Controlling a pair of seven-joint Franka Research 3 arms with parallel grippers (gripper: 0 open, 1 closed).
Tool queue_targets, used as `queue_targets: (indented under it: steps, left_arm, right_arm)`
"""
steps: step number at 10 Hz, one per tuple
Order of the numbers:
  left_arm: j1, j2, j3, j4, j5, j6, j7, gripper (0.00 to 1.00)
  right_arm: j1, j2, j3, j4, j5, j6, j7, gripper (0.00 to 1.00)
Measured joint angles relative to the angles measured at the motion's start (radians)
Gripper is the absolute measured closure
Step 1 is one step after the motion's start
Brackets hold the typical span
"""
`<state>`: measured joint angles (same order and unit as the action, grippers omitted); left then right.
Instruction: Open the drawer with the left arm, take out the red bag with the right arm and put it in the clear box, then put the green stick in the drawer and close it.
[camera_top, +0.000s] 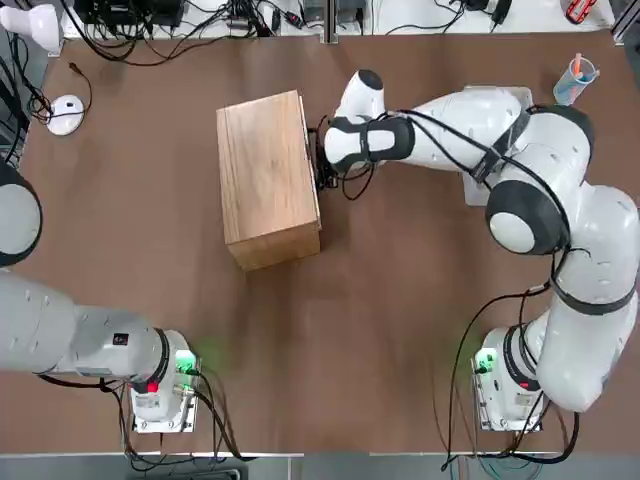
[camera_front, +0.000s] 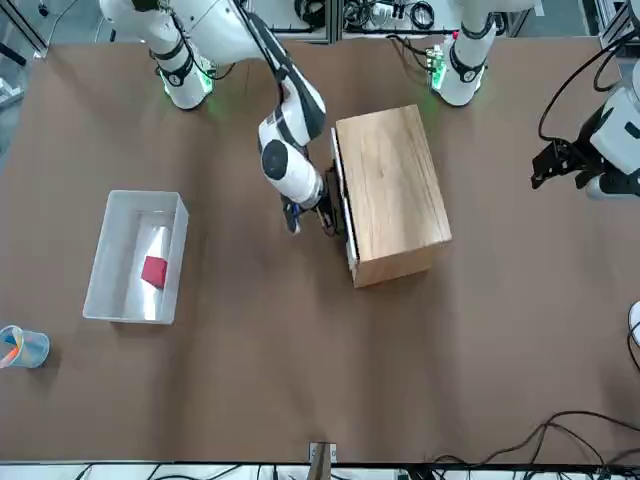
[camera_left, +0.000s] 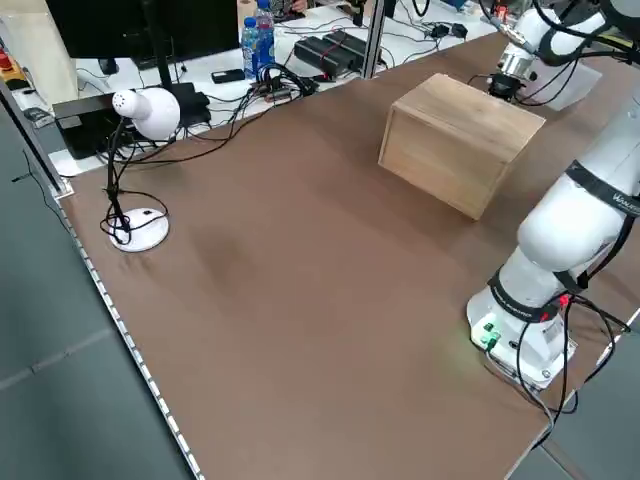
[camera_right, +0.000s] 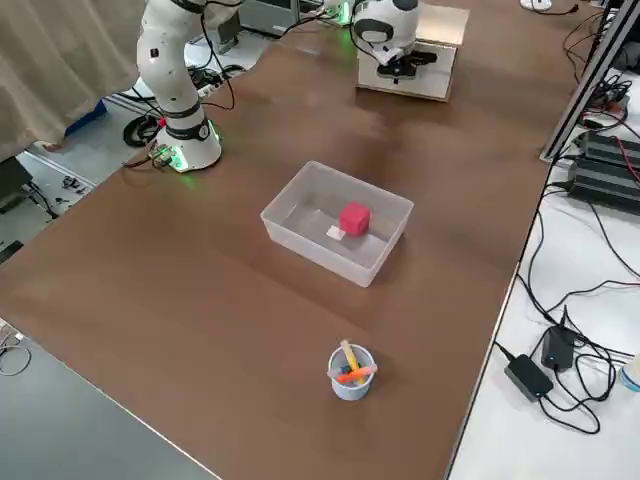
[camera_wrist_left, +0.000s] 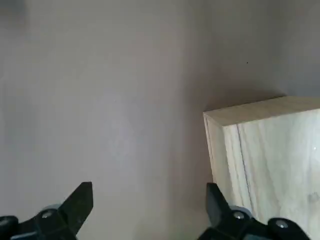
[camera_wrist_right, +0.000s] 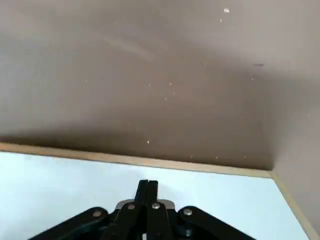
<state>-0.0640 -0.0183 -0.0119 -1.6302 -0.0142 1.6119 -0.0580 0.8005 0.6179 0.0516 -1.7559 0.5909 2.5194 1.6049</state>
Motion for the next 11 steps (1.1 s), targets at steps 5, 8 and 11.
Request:
queue_targets:
  steps: [5,8,11]
  left_arm:
    - [0.000,0.000,0.000,-0.001,0.000,0.000,0.000,0.00]
    - [0.000,0.000,0.000,-0.001,0.000,0.000,0.000,0.00]
    - [0.000,0.000,0.000,-0.001,0.000,0.000,0.000,0.00]
  right_arm:
    - [0.000,0.000,-0.002,0.001,-0.003,-0.002,-0.001,0.96]
    - [0.001,0.001,-0.003,0.006,-0.090,-0.005,-0.001,0.96]
    - [0.008,0.005,-0.003,0.010,-0.157,-0.005,-0.002,0.96]
